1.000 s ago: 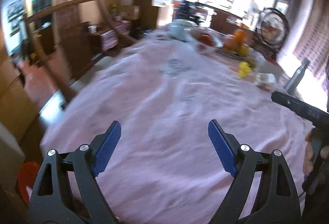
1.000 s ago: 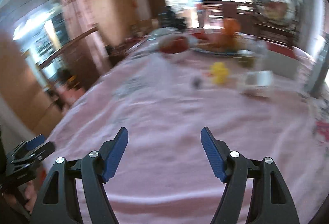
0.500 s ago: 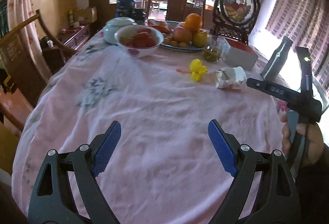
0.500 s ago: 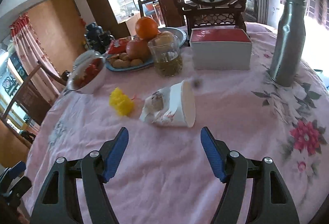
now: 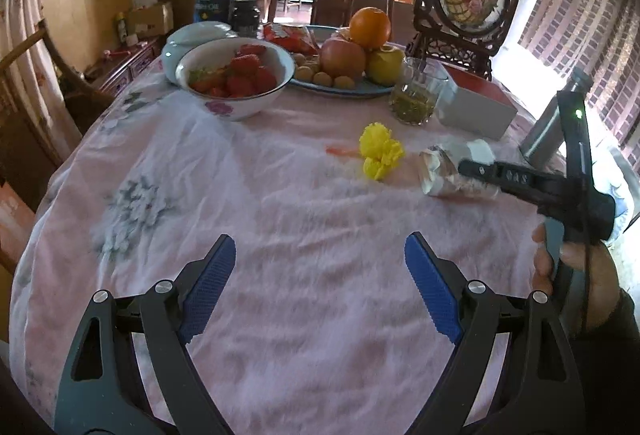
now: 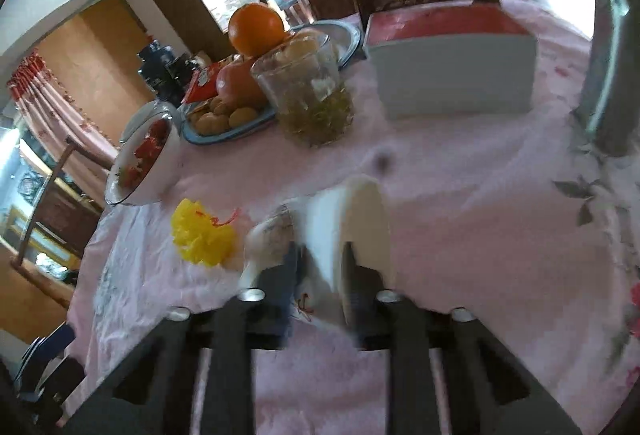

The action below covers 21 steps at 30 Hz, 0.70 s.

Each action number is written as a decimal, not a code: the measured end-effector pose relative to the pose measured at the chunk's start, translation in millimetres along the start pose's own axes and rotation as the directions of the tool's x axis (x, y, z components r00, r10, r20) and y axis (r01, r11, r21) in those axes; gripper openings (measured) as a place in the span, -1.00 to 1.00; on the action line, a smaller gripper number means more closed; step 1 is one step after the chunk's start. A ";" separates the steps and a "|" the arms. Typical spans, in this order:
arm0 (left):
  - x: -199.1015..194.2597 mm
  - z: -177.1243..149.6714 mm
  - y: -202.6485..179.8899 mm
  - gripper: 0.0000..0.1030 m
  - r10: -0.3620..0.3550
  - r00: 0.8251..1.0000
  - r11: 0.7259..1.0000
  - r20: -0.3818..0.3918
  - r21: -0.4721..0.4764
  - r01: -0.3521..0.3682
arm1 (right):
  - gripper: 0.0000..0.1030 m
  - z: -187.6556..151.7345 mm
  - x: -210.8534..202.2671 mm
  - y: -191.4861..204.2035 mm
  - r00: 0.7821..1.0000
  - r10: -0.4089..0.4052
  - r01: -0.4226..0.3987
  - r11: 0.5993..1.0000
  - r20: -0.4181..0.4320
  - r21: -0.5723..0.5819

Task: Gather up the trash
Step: 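Grasp the white paper cup by its rim with the right tool, then grasp the yellow pom-pom with the left tool while the right tool holds the cup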

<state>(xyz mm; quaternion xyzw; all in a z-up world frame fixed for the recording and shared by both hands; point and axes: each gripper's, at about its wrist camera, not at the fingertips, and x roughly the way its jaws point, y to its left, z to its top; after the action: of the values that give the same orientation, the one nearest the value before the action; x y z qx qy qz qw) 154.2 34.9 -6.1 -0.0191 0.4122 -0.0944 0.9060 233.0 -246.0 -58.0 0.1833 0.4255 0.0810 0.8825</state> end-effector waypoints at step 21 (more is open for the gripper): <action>116.4 49.5 -61.6 0.40 0.013 0.999 0.997 -0.036 0.078 -0.010 | -0.85 -34.6 -77.9 -28.8 0.990 0.098 -0.102 0.994 0.101 0.036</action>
<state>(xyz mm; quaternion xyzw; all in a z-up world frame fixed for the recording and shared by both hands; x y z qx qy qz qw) 256.5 -49.4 -53.0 0.0202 0.4249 -0.1055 0.8988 156.9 -287.0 -32.9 0.2262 0.3729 0.1073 0.8934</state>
